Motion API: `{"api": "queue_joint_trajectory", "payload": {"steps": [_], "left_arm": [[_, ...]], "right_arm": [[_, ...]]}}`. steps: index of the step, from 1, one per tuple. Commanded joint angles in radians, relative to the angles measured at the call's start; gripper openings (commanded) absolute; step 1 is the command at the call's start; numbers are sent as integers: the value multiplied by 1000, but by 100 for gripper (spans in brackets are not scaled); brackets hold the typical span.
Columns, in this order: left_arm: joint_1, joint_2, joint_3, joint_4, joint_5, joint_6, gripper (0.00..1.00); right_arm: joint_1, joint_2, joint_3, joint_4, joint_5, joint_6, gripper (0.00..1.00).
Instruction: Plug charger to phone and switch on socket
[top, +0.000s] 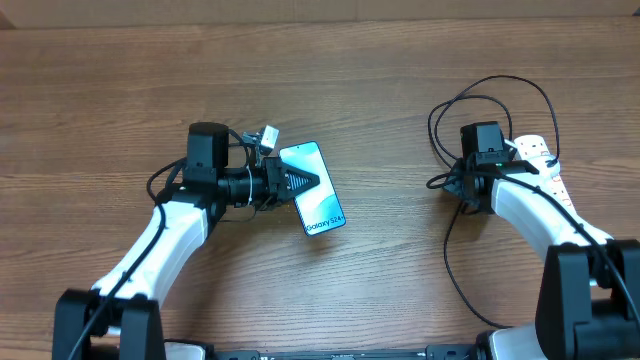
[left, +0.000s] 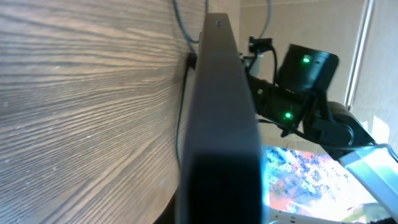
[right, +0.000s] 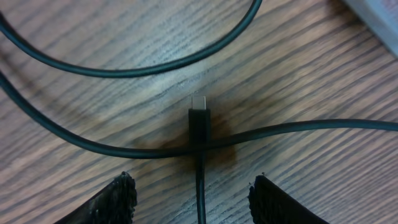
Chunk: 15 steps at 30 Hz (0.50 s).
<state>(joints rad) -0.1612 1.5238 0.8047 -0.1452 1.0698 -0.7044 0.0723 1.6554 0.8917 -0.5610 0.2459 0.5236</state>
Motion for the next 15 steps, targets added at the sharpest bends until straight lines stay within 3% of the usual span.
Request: {"api": "queue_joint_trajectory", "payload": {"steps": [1,11,15], "left_arm": [[6,43,21,8,39,-18,4],[6,105,21,20,51,-17,4],[6,105,21,23,53,-18,4]], "right_arm": [[-2,4,5,17,0,0,59],[-6,119,5,89,0,-1,54],[-6,139,5,76,-15,3,40]]}}
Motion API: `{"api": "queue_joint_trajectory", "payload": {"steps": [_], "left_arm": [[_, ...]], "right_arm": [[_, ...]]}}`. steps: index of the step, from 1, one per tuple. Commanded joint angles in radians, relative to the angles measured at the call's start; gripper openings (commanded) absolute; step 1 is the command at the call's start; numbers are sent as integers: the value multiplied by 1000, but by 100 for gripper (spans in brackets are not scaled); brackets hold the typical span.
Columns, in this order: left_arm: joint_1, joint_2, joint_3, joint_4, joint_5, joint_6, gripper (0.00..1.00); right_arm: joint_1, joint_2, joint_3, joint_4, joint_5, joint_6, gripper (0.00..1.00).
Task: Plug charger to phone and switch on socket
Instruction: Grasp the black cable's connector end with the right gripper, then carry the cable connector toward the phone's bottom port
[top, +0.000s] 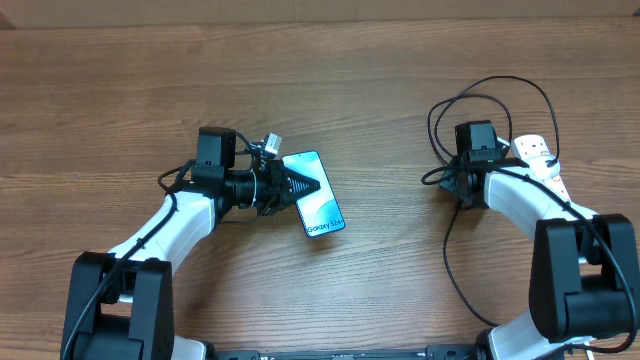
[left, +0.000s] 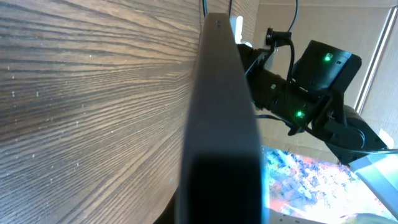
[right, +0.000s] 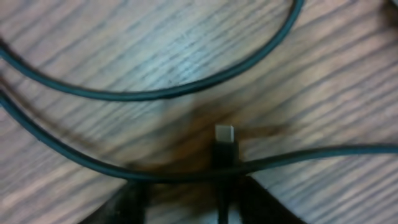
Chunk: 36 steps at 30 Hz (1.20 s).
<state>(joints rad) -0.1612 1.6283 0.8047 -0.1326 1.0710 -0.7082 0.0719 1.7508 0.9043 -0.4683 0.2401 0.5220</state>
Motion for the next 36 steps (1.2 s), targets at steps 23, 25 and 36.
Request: {"api": "queue_joint_trajectory", "payload": {"steps": [23,25,36], "left_arm": [[77,0,23,321,161,-66,4],[98,0,23,349,162,-95,4],[121,0,23,649,232,-227,4]], "right_arm": [[23,-93,8,-150,-855,-368,4],[25,-150,8,-174,-907,-427,4],[46,-293,-4,-430,-1408,-915,4]]}}
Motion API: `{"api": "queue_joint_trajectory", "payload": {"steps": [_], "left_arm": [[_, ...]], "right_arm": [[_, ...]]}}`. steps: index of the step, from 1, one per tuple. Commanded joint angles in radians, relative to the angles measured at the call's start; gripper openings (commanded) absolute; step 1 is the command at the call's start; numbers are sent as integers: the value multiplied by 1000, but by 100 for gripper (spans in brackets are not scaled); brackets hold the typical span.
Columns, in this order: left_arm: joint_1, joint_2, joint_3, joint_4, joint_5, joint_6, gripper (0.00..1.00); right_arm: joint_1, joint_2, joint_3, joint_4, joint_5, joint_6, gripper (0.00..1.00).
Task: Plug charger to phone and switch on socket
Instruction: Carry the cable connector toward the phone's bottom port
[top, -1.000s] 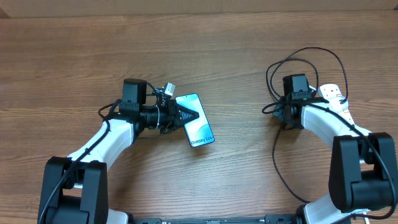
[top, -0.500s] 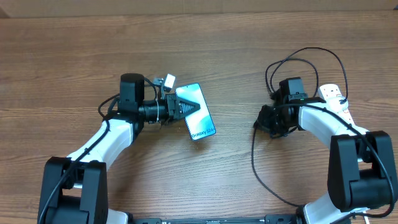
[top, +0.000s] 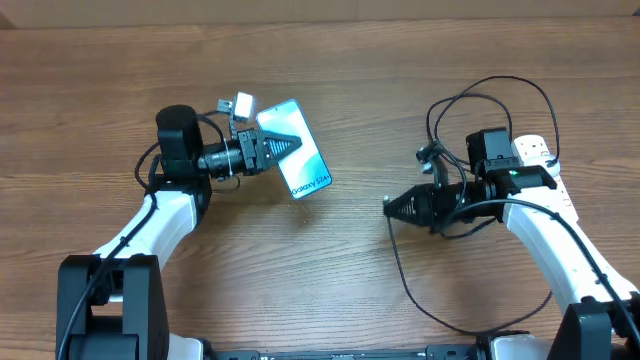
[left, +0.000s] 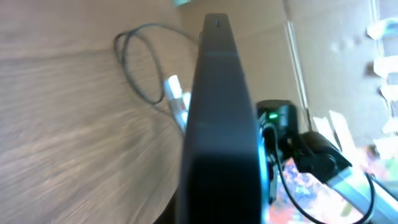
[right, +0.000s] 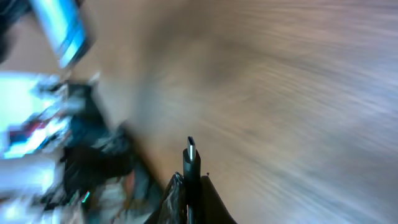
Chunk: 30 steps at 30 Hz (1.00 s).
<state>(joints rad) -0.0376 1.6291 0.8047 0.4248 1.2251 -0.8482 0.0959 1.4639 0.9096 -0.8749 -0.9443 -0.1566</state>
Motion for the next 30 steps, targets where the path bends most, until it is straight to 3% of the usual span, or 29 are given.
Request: {"api": "queue_joint_trajectory", "payload": {"steps": [1,6,18,30], "left_arm": [[-2,0,23,153,85,-126,4],[-3,0,23,345,111,-241,4],[-43,0,23,350,170,-251,4],[-48,0,23,350,214,-229,4]], "right_arm": [[35,-6,-17,-27,-233,-267,4],[119,3,-25,39,-281,-271,4],[299,6,-25,457,-230,68,4],[303,6,-25,516,-203,135,4]]}}
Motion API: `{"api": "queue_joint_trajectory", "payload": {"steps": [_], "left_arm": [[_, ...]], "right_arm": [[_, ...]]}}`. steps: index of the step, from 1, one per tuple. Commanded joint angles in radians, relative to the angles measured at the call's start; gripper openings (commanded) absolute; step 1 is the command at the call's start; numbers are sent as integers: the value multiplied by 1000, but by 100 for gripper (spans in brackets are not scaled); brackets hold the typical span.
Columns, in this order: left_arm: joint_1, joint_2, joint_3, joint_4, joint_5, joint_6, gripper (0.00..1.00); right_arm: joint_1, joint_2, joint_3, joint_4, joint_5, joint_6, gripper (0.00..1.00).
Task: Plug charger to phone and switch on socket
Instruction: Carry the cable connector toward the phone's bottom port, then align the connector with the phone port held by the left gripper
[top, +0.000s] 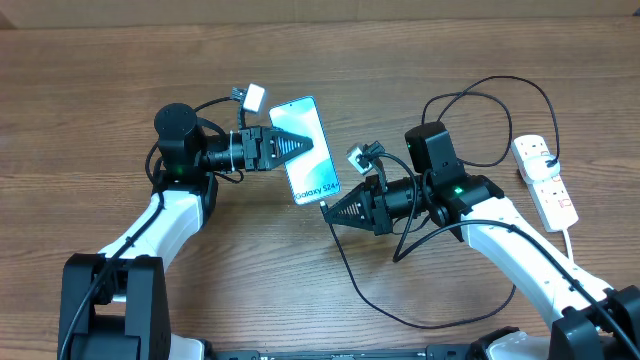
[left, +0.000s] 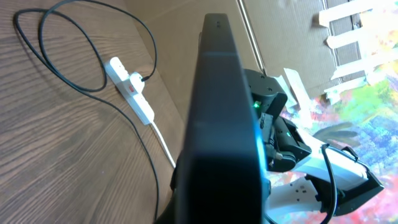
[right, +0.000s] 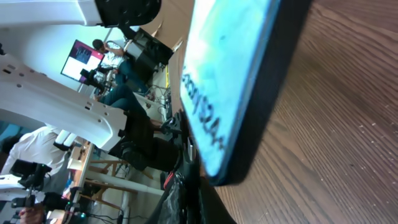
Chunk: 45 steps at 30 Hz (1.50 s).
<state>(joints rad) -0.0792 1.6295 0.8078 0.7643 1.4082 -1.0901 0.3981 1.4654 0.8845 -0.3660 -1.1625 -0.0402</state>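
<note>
The phone (top: 310, 152), blue screen up, is held above the table with my left gripper (top: 297, 147) shut on its upper end. In the left wrist view only its dark edge (left: 219, 118) shows. My right gripper (top: 337, 211) is shut on the black charger plug (right: 186, 167), whose tip (top: 322, 206) sits at the phone's lower end (right: 231, 87). Whether the tip is inside the port cannot be told. The black cable (top: 372, 296) hangs from the plug and loops back to the white socket strip (top: 544, 177) at the right.
The cable's loops (top: 480, 98) lie on the wooden table (top: 120, 60) between my right arm and the socket strip (left: 132, 89). A small white connector (top: 250, 97) on the left wrist's wiring sticks up near the phone.
My right gripper has moved left with the plug, from mid-table to the phone's lower end. The left gripper still holds the phone, now turned slightly and a bit further right.
At first my left gripper held the phone low at mid-table while the right stood open over the plug near the socket strip. Then the right gripper was down around the plug. Later it held the plug at mid-table with the phone raised; now plug and phone meet.
</note>
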Motion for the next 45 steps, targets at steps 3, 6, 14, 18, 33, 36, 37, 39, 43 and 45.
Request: {"api": "queue_joint_trajectory", "payload": {"steps": [3,6,14,18,33,36,37,39,43,45], "left_arm": [[-7,-1,19,10,33,12,4],[-8,0,19,10,33,12,4],[-9,-1,19,11,28,13,4],[-9,-1,19,11,13,13,4],[-29,-1,19,11,-26,14,4],[-31,-1,19,11,-31,25,4],[-31,-1,19,11,-31,25,4],[-31,-1,19,11,-28,28,4],[-29,-1,19,11,-24,39,5],[-28,-1,19,10,-23,39,4]], "right_arm": [[1,5,0,10,41,38,4],[1,5,0,27,47,52,4],[1,5,0,18,42,94,4],[1,5,0,-22,34,93,4],[1,5,0,4,7,94,4],[1,5,0,5,-21,94,4],[1,5,0,5,-21,94,4],[1,5,0,5,-21,94,4],[1,5,0,-4,-21,93,4],[1,5,0,-6,-21,93,4]]}}
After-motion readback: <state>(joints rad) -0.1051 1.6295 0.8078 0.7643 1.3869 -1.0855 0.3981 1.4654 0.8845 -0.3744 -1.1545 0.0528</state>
